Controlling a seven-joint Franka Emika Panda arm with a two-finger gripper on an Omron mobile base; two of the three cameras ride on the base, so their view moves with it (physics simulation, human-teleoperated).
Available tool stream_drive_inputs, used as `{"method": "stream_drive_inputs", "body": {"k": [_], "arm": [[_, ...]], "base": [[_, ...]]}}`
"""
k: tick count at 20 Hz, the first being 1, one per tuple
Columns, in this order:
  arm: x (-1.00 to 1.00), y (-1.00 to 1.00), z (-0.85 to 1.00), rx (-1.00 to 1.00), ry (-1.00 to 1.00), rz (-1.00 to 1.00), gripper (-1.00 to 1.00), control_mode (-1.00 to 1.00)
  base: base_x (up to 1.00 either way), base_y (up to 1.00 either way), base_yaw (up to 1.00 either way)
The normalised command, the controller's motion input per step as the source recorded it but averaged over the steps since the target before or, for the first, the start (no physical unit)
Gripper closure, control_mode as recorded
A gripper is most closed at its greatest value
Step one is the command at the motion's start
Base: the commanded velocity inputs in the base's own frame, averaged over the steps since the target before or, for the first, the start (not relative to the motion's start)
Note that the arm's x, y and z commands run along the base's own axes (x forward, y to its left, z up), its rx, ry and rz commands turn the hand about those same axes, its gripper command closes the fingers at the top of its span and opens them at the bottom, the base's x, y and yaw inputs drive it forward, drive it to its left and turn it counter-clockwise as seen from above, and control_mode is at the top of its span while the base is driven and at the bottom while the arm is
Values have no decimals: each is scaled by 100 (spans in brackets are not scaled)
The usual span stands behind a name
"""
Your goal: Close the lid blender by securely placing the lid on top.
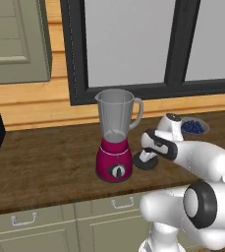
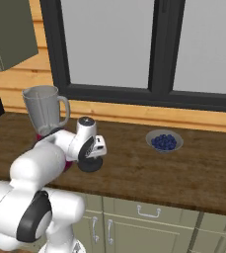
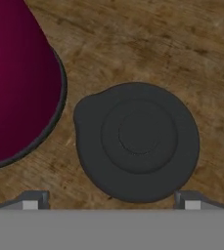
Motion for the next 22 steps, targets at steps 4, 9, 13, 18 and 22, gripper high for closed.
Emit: {"method": "stream_drive_inputs", "body": {"k": [4, 9, 13, 18, 22], "arm": [[22, -3, -24, 0, 0, 0, -100, -100], [19, 0, -23, 0, 0, 0, -100, -100], [14, 0, -23, 0, 0, 0, -100, -100], [14, 0, -25, 0, 0, 0, -100, -100], [16, 0, -26, 0, 0, 0, -100, -100]], "base": [[0, 0, 0], [0, 0, 0], [0, 0, 0], [0, 0, 0], [0, 0, 0]]}}
